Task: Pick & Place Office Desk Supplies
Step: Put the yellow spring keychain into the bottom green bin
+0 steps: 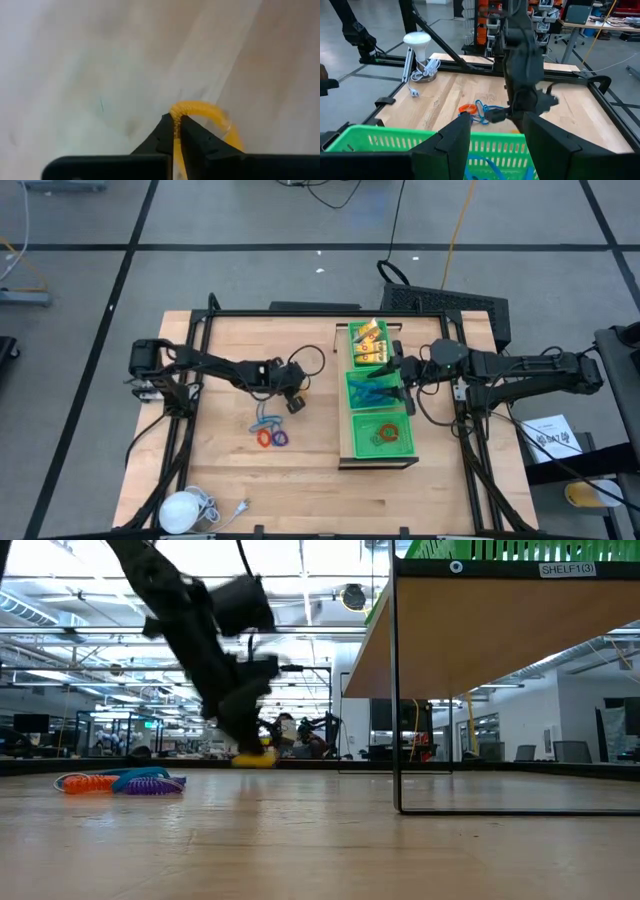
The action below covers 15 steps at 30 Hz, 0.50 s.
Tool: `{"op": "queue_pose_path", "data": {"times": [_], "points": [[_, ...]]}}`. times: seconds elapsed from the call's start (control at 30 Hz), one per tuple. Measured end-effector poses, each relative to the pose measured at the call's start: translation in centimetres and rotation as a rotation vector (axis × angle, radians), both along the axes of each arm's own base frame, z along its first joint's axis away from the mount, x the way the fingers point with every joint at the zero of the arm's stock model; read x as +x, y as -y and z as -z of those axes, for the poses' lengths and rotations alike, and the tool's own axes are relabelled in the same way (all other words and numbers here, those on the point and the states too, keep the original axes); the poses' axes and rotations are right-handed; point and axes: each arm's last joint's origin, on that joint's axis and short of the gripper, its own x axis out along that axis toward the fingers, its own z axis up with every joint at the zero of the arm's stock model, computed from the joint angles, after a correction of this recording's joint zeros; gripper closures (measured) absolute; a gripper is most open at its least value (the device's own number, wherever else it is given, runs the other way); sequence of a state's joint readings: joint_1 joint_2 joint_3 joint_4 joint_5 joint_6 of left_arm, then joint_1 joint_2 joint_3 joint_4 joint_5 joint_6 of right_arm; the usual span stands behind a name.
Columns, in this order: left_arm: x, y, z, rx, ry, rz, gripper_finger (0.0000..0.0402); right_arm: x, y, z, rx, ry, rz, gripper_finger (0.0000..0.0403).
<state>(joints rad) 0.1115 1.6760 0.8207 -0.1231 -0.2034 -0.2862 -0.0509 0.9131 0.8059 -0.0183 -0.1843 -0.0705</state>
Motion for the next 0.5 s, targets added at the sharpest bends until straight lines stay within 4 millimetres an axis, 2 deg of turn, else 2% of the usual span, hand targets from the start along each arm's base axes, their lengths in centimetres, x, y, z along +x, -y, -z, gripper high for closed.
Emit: {"op": "queue_pose_path", "data": {"times": [0.17,0.3,0.5], "points": [[-0.1,1.0,-4.2,0.122,0.159,0.101,0.0389,0.4,0.0,0.0,0.005,0.020,0.001,0.0232],[0.1,2.5,-7.8,0.252,0.355,0.239,0.0381,1.4,0.1,0.2,0.004,0.034,0.001,0.0232],[0.4,4.6,-11.1,0.421,0.575,0.409,0.0395,3.2,0.2,0.9,0.003,0.061,0.001,0.0232]]}}
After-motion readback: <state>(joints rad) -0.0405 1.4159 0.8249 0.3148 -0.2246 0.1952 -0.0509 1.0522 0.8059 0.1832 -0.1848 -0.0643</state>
